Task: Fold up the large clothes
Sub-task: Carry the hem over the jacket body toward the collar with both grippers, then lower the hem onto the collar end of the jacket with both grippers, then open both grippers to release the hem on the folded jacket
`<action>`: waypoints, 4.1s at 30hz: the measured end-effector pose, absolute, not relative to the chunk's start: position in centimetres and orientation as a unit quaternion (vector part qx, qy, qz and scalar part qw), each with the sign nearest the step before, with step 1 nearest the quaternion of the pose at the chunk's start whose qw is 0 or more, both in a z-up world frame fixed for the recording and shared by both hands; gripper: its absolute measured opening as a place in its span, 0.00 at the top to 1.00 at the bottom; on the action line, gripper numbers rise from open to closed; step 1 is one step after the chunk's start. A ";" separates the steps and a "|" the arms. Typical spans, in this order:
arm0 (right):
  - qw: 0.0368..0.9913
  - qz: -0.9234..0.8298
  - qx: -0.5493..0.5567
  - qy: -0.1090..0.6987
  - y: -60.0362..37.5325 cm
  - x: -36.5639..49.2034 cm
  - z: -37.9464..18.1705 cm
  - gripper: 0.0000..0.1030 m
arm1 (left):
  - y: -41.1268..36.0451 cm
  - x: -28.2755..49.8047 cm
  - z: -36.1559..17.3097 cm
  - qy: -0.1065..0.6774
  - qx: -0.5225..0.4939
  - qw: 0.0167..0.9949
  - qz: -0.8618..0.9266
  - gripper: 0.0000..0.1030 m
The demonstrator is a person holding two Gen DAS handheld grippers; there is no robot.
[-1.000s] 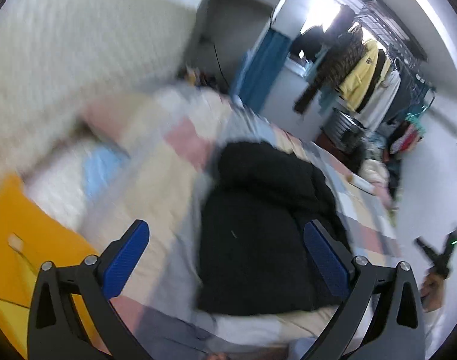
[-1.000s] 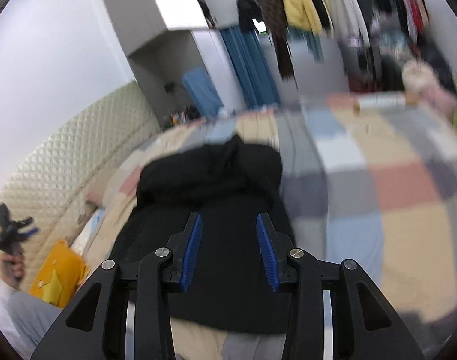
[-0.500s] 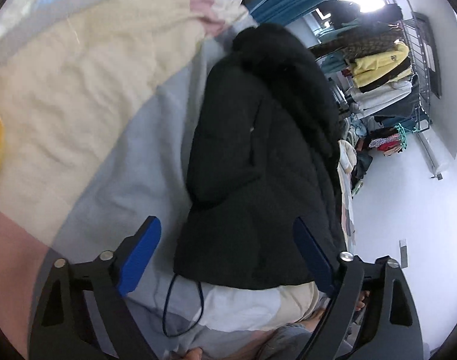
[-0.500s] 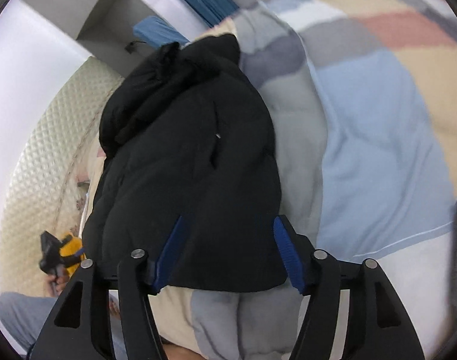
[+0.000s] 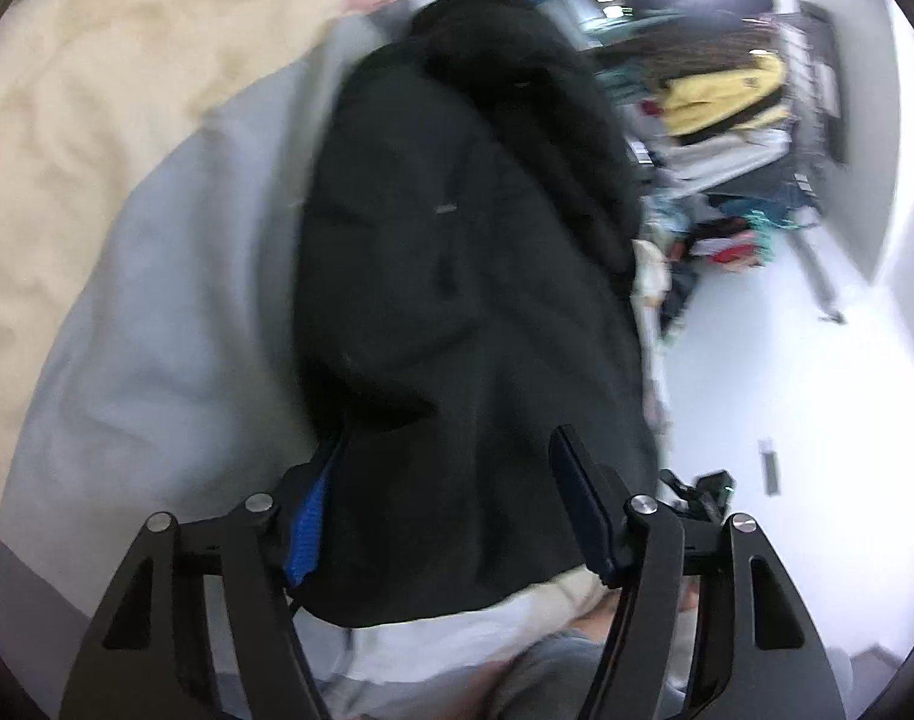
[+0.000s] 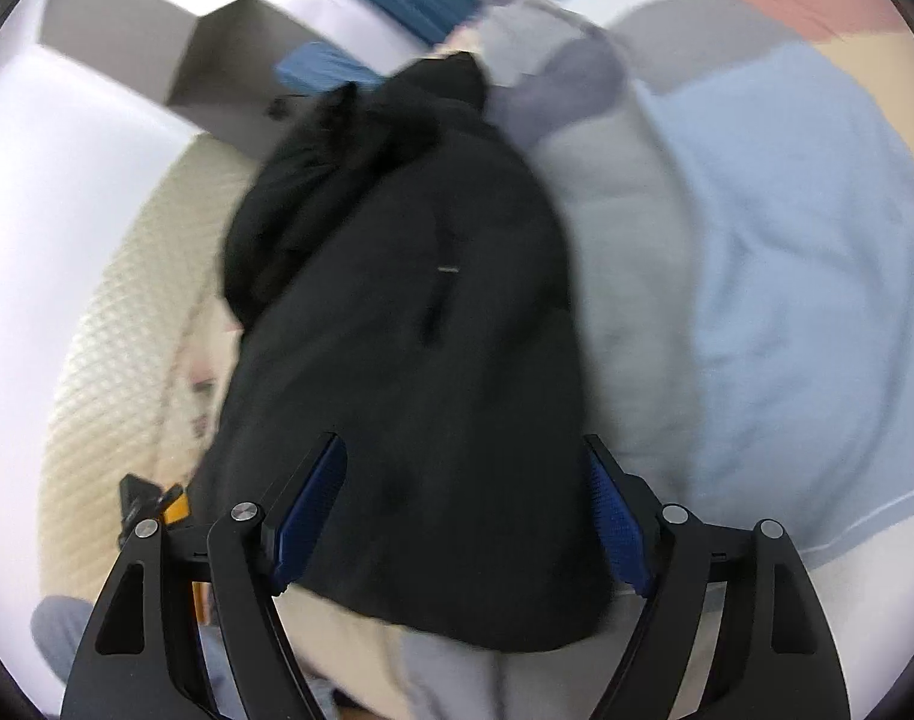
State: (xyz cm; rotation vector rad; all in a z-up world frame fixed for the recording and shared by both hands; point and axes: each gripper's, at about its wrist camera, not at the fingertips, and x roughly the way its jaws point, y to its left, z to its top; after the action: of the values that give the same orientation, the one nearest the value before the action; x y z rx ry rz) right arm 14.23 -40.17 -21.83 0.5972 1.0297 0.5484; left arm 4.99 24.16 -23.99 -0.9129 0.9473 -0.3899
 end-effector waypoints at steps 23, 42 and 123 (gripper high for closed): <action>0.805 0.296 0.257 0.446 -36.2 14.8 -18.4 0.86 | 22.6 7.1 -23.6 0.464 -0.436 0.751 -0.173 0.79; 0.843 0.360 0.264 0.300 -37.6 13.1 2.1 0.88 | 24.5 4.9 -3.4 0.347 -0.397 0.836 -0.154 0.84; 0.756 0.095 0.227 0.607 -29.9 42.0 -16.3 0.74 | 20.1 35.4 -15.2 0.582 -0.233 0.764 0.156 0.73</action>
State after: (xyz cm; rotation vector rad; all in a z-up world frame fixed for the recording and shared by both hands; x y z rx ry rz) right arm 42.01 -29.88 -16.34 0.4941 1.3245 0.2065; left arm 35.44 20.06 -15.24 -0.5055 1.2642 0.3383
